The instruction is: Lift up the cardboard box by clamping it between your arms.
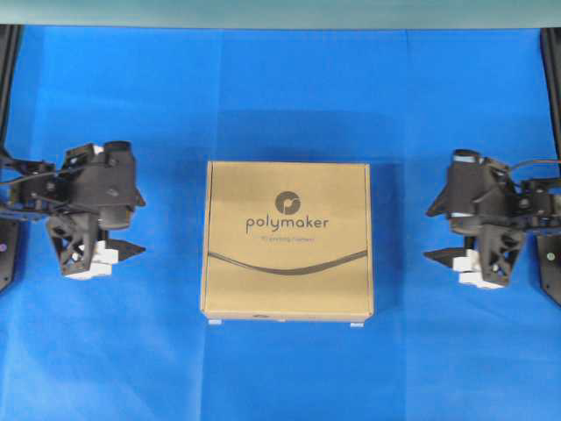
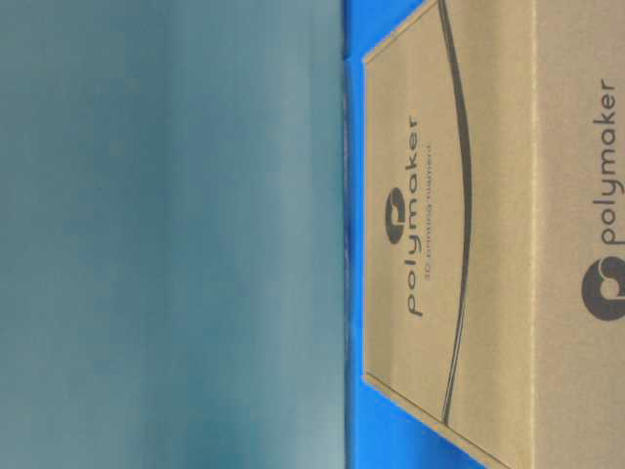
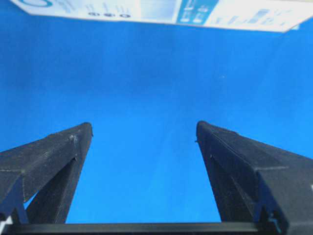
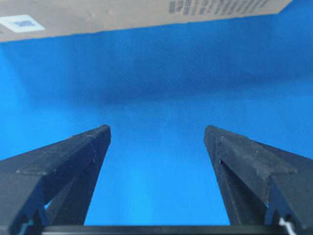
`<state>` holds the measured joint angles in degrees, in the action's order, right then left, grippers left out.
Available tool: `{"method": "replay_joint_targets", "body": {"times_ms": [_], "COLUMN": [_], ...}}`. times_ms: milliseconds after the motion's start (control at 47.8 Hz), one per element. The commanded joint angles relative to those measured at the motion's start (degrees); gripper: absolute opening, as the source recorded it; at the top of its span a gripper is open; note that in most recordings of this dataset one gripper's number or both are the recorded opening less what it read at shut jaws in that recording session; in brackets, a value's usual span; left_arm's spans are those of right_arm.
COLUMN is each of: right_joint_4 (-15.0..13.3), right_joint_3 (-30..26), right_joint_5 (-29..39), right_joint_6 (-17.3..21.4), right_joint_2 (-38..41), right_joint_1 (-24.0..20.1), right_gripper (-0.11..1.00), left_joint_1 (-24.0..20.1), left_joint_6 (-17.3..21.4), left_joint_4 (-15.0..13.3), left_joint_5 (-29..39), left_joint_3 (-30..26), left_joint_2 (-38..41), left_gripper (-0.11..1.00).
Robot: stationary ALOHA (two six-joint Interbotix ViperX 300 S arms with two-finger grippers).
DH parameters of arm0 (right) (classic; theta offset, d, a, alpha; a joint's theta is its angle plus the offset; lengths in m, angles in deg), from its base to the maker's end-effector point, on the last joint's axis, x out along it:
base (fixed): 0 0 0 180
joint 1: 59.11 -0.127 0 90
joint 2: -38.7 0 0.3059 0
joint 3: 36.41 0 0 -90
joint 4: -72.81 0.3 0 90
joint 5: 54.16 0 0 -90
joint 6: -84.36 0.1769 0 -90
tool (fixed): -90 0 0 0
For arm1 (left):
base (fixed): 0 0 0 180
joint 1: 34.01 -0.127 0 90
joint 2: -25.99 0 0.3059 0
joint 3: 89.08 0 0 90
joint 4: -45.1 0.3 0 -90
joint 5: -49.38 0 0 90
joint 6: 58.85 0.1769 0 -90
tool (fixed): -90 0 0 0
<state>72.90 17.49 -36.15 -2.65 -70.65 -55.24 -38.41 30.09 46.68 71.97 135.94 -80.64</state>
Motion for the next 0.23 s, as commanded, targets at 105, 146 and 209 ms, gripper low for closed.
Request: {"method": "replay_joint_targets", "body": {"times_ms": [105, 146, 209], "right_joint_4": [0.09, 0.09, 0.09], "right_joint_3": [0.79, 0.97, 1.41], "right_joint_5": [-0.44, -0.53, -0.97], "right_joint_6": [0.26, 0.26, 0.26], "right_joint_2": [-5.36, -6.33, -8.00], "right_joint_1": [0.09, 0.09, 0.09], "right_gripper": [0.99, 0.99, 0.99], "left_joint_1": [1.41, 1.85, 2.37], "left_joint_6": [0.18, 0.18, 0.18], "left_joint_4": [0.09, 0.09, 0.18], "left_joint_5": [-3.52, -4.57, -5.89], "left_joint_3": [1.05, 1.32, 1.76], "left_joint_2": [-3.69, -4.13, -4.92], "left_gripper": [0.84, 0.84, 0.84]}}
